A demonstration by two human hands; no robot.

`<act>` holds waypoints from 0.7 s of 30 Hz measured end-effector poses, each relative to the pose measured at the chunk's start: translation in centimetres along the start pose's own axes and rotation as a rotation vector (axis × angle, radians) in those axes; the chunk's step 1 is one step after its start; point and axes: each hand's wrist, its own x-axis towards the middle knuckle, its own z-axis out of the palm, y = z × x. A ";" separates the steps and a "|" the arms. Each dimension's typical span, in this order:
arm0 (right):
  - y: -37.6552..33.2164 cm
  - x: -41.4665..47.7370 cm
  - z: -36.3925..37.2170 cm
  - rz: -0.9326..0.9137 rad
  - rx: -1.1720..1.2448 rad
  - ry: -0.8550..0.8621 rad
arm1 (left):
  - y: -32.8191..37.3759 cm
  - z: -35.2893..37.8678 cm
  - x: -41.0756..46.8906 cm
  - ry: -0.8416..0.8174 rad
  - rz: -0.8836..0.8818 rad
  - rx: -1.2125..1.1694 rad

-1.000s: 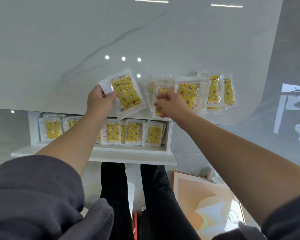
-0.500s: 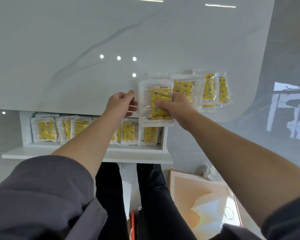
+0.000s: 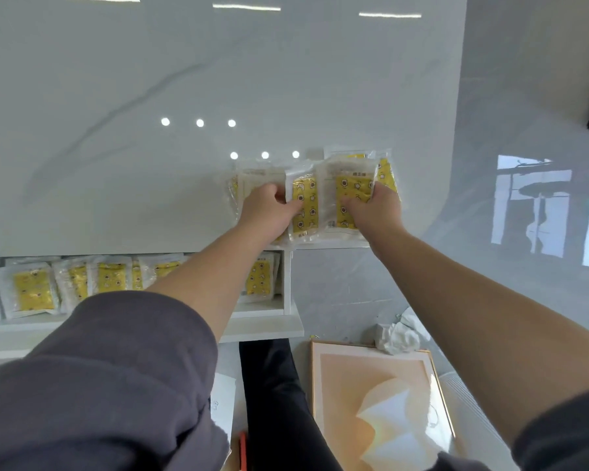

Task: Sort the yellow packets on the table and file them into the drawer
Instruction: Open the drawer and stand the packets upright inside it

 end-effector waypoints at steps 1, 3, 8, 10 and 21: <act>0.0 0.2 -0.1 -0.002 -0.006 0.000 | 0.1 0.1 0.0 0.005 0.018 0.025; 0.1 0.4 -0.2 0.000 -0.001 -0.016 | 0.0 0.1 0.0 0.027 0.033 0.051; 0.0 0.3 0.1 0.035 0.087 -0.121 | -1.1 -1.1 -0.2 0.070 0.023 0.092; -0.1 0.3 0.3 0.040 0.117 -0.143 | -1.4 -1.3 -0.3 0.072 0.033 0.041; -1.0 0.7 1.6 0.081 0.347 -0.135 | -1.8 -2.4 2.3 0.191 -0.027 -0.145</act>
